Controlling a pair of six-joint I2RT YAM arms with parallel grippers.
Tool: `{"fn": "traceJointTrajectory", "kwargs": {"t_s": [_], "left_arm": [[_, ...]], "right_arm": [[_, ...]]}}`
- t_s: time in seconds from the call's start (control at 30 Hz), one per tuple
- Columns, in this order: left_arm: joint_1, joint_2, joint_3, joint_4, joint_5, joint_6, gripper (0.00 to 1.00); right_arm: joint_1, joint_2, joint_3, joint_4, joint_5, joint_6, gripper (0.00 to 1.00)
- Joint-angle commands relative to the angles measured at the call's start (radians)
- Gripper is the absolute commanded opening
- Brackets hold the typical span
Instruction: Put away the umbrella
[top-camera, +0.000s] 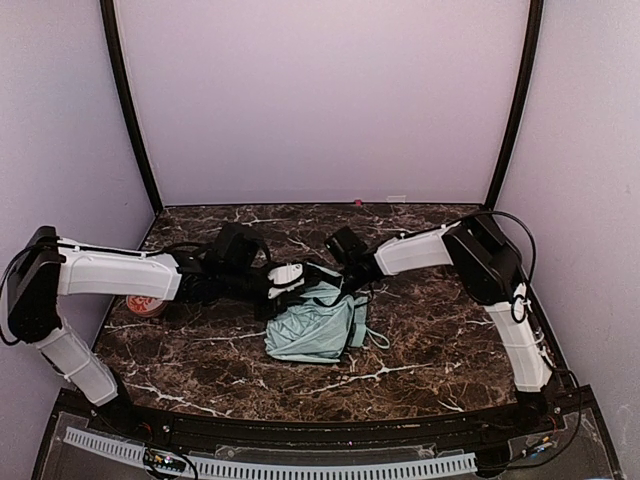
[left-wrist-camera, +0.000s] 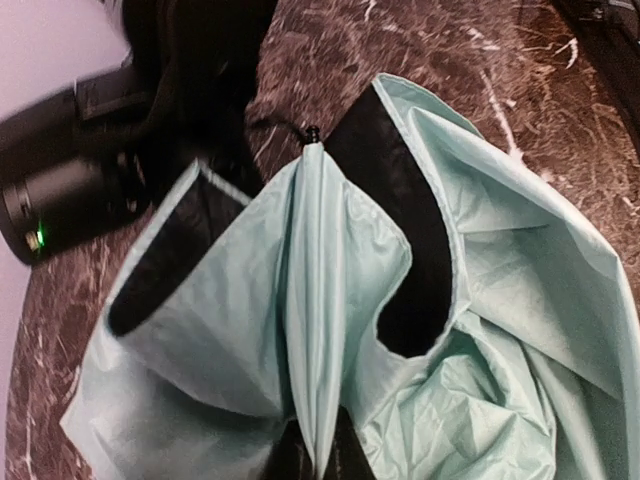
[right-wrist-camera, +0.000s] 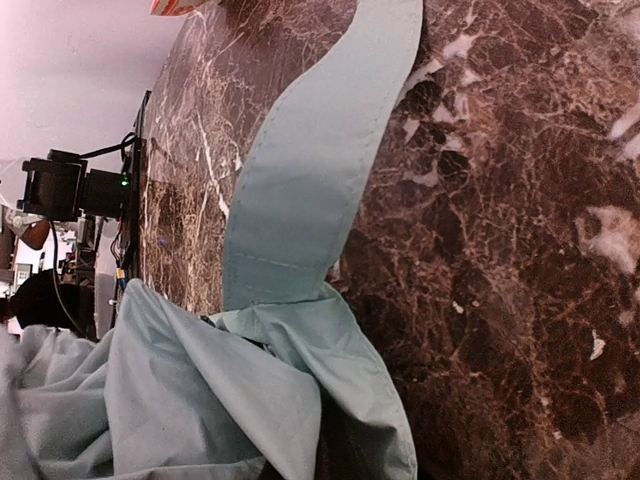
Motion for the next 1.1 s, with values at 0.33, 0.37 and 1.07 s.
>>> {"fn": "traceJointTrajectory", "kwargs": {"t_s": [0.33,0.37,1.07], "left_arm": [[0.088,0.186,-0.016,-0.106,0.031,-0.121,0.00],[0.090,0.196,-0.003,-0.122,0.030,-0.126,0.00],[0.099,0.080,0.053,-0.167,0.205,-0.080,0.00]], "right_arm": [[-0.085,-0.075,-0.148,0.180,-0.052,0.257,0.25],[-0.094,-0.090,-0.159,0.161,-0.037,0.243,0.28],[-0.182,-0.513,-0.213,-0.206,0.291,-0.014,0.42]]}}
